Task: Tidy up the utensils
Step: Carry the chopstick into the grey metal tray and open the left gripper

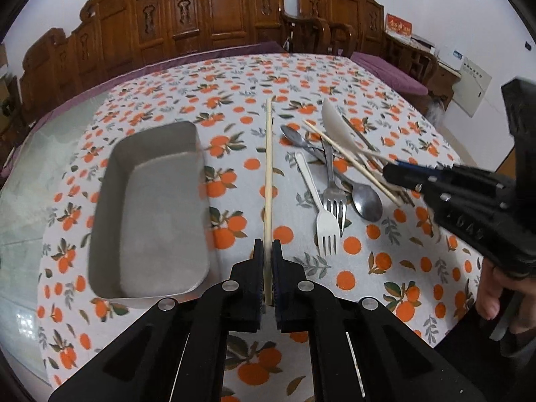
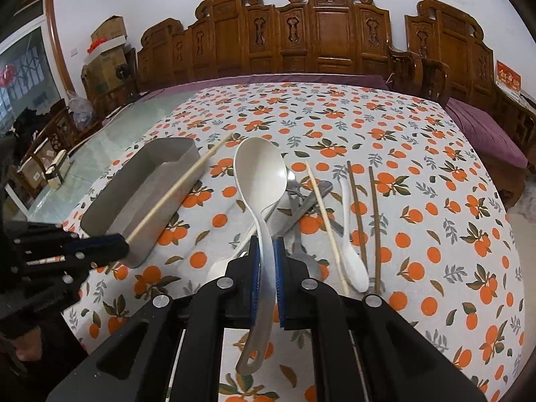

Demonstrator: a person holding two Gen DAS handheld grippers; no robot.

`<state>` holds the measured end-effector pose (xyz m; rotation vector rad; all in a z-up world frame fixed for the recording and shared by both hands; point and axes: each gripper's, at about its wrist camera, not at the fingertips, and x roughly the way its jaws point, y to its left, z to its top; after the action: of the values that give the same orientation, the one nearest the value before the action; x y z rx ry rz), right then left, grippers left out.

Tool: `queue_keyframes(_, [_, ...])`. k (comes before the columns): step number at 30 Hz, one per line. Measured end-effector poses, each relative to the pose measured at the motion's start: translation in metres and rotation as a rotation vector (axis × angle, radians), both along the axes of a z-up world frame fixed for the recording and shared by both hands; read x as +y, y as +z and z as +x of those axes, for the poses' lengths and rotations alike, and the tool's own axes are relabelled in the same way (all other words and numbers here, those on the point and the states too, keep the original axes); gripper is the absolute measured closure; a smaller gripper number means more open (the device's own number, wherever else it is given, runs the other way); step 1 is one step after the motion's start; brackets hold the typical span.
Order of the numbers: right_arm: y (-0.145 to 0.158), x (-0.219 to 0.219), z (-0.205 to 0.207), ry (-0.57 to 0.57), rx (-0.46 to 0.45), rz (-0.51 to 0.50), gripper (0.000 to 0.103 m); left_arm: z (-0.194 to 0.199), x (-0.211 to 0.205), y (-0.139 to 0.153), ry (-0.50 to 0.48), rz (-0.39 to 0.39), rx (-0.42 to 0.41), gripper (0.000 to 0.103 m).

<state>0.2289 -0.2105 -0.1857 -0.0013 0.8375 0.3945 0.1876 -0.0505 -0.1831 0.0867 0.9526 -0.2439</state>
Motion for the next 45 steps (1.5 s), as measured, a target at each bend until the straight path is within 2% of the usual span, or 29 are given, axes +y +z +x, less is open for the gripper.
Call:
queue_keyframes(14, [0.021,0.051,-0.001,0.066,-0.029,-0.024,0.093,0.004,0.058,0.010,0.055,0.003,0.008,0.099])
queue_keyframes(27, [0.019,0.084,0.000,0.112,-0.010,-0.045,0.093,0.027,0.097,-0.016,0.103,0.007,0.087,0.099])
queue_keyframes(38, [0.020,0.104,0.009,0.131,0.008,-0.045,0.093,0.046,0.107,-0.024,0.129,-0.013,0.115,0.098])
queue_keyframes(41, [0.021,0.112,0.010,0.138,0.010,-0.044,0.093,0.046,0.112,-0.021,0.132,-0.028,0.107,0.097])
queue_keyframes(45, [0.021,0.122,0.013,0.146,0.021,-0.024,0.093,0.041,0.123,-0.011,0.145,-0.036,0.079,0.088])
